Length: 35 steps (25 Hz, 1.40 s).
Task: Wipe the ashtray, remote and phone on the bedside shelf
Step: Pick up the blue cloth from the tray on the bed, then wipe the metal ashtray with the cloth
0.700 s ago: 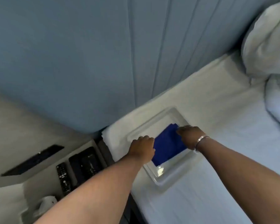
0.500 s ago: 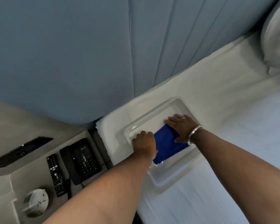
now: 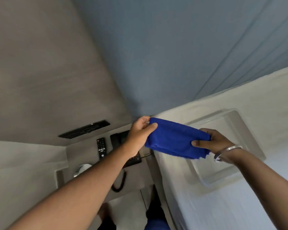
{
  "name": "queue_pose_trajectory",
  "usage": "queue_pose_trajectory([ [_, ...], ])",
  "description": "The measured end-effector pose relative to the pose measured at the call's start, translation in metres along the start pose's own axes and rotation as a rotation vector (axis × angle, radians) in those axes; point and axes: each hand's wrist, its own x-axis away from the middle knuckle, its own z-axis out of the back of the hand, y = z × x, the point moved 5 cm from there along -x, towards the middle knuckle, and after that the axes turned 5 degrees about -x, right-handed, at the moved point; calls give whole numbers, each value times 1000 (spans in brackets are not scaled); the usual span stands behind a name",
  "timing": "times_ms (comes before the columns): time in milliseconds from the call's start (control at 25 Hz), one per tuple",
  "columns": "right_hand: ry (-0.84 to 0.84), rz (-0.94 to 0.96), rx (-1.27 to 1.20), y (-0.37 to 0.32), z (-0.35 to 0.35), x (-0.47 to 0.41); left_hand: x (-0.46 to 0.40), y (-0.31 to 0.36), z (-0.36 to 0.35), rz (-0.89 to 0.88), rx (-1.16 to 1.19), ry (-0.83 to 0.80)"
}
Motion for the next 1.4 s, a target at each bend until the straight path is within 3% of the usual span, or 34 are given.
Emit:
queue_pose_trajectory([
  [160, -14, -81, -280, 0, -156, -17, 47, -55, 140, 53, 100, 234],
  [280, -24, -161, -76, 28, -263, -44, 79, -137, 231, 207, 72, 411],
  [440, -75, -155, 187, 67, -381, -79, 99, -255, 333, 465, 65, 480],
  [520, -48, -134, 263, 77, -412, -86, 92, -292, 376, 530, -268, 532],
  [600, -13, -120, 338, 87, -435, -92, 80, -331, 403, 582, -605, 464],
  [680, 24, -96, 420, 92, -448, -94, 66, -364, 408, 587, -660, 340],
  [800, 90, -20, 481, 80, -455, -85, 59, -378, 404, 595, -564, 415],
  [960, 126, 138, 496, 22, -468, -49, 82, -329, 398, 576, -126, 426],
  [1080, 108, 367, 573, -50, -484, -6, 123, -234, 398, 378, 147, 446],
  [1200, 77, 652, 632, -124, -503, 43, 160, -138, 388, 216, 524, 277],
  [1280, -43, 807, 721, -169, -518, 80, 189, -66, 384, 62, 651, 183],
  [1400, -341, 841, 942, -217, -535, 132, 239, 32, 375, -163, 819, 69],
])
